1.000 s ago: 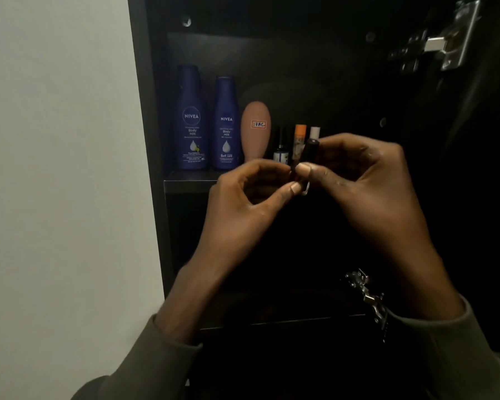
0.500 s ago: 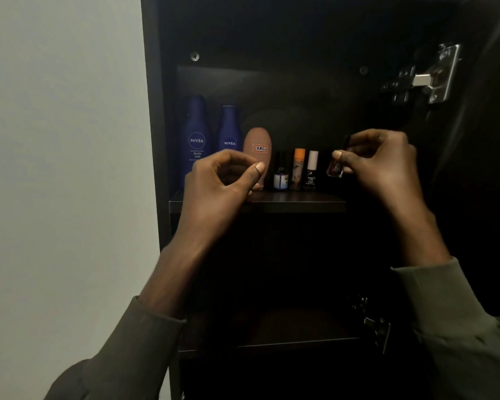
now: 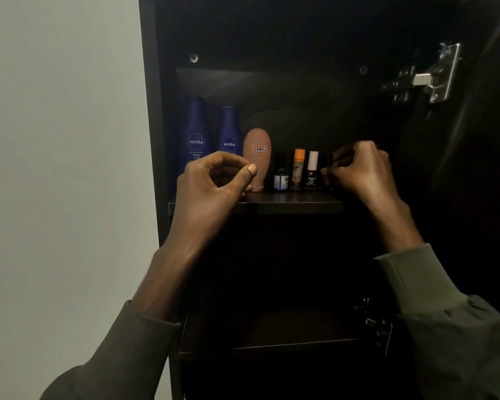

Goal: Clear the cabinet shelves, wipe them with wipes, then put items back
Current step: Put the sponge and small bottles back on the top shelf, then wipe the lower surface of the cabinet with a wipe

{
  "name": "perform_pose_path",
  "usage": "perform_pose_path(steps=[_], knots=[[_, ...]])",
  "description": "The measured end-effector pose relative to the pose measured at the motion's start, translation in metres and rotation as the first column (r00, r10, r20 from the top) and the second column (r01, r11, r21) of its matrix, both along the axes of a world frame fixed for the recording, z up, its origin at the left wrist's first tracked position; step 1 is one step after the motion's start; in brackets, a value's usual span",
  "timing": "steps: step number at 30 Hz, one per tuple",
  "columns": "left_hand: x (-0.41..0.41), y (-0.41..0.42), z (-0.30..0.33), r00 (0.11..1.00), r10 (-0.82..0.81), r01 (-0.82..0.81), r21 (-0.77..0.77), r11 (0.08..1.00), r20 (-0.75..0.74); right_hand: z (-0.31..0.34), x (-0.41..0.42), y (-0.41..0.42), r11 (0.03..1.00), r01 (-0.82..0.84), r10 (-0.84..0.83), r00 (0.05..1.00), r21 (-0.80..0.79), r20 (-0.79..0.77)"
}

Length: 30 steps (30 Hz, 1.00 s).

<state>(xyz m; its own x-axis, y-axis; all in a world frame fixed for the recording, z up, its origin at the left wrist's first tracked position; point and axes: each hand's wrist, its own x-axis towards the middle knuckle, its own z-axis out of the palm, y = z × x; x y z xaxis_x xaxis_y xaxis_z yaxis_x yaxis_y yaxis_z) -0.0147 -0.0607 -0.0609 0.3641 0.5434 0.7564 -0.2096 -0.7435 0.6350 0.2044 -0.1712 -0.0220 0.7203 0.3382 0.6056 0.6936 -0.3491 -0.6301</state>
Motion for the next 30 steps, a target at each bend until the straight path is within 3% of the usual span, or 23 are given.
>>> perform_pose_path(steps=[12,16,22,25,30], knots=[[0.000,0.001,-0.001,1.000,0.005,-0.005,0.015,1.000,-0.012,-0.003,-0.009,-0.003,0.998,0.045,-0.042,0.998,0.051,-0.045],[-0.009,-0.010,-0.008,0.999,-0.035,0.035,0.010,0.999,0.038,-0.011,-0.033,-0.021,0.965,0.036,-0.070,0.990,0.259,0.124],[-0.024,-0.045,-0.063,0.988,-0.135,0.139,-0.042,0.989,0.070,-0.088,-0.089,-0.062,0.775,-0.258,0.092,0.949,0.576,0.302],[-0.030,-0.056,-0.114,0.982,-0.183,0.186,-0.129,0.974,0.033,-0.145,-0.109,-0.071,0.757,-0.331,0.231,0.942,0.563,0.243],[-0.040,-0.070,-0.230,0.966,-0.219,0.139,-0.439,0.888,-0.137,-0.262,-0.134,-0.079,0.853,-0.339,0.415,0.901,0.396,-0.123]])
